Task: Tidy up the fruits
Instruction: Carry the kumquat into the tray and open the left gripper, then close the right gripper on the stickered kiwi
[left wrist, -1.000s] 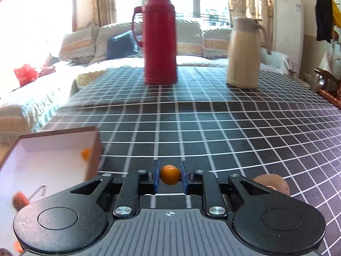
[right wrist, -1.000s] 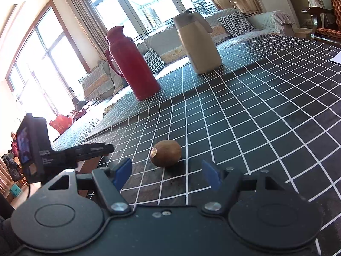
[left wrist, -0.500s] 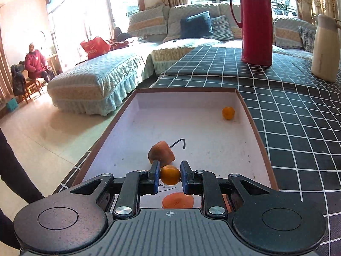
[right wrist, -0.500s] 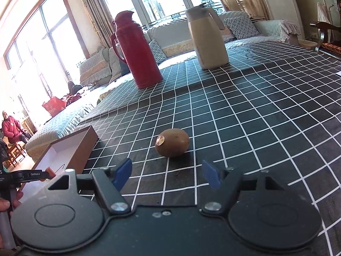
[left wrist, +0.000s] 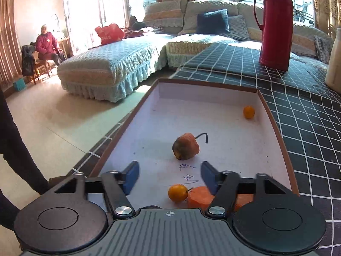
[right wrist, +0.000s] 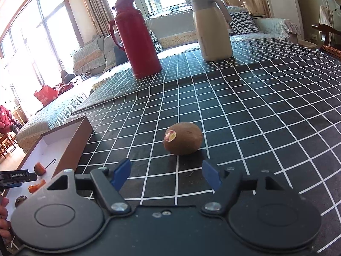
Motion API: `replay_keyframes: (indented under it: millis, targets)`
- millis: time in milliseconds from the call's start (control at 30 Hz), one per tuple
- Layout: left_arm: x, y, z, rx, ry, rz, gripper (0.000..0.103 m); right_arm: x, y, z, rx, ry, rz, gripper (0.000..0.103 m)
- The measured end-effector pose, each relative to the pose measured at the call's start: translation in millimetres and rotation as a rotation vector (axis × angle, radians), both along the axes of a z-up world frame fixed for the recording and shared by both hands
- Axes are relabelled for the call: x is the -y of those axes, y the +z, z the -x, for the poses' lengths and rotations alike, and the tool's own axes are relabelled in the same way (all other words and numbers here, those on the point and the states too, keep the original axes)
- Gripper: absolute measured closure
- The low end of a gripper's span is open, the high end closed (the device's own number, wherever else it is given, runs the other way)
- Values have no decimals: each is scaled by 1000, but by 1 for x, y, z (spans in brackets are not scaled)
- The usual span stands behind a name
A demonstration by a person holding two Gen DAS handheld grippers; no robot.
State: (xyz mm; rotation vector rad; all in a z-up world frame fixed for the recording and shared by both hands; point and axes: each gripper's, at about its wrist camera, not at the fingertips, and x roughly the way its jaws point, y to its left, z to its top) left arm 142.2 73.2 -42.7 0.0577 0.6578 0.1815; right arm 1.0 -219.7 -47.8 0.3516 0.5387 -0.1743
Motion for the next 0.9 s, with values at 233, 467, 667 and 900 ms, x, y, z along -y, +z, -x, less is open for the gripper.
replay_keyframes:
  millis: [233, 467, 667, 900]
  targets:
    - [10, 11, 22, 92, -49, -37, 15, 4, 4, -31, -25, -36, 74, 19]
    - [6, 13, 24, 112, -49, -46, 13, 18, -7, -72, -105, -58, 113, 17]
    - [0, 13, 23, 112, -35, -43, 12, 19, -18, -86, -148, -44, 103, 36]
    - [-4, 14, 22, 115, -22, -48, 12, 13, -21, -88, -167, -20, 108, 44]
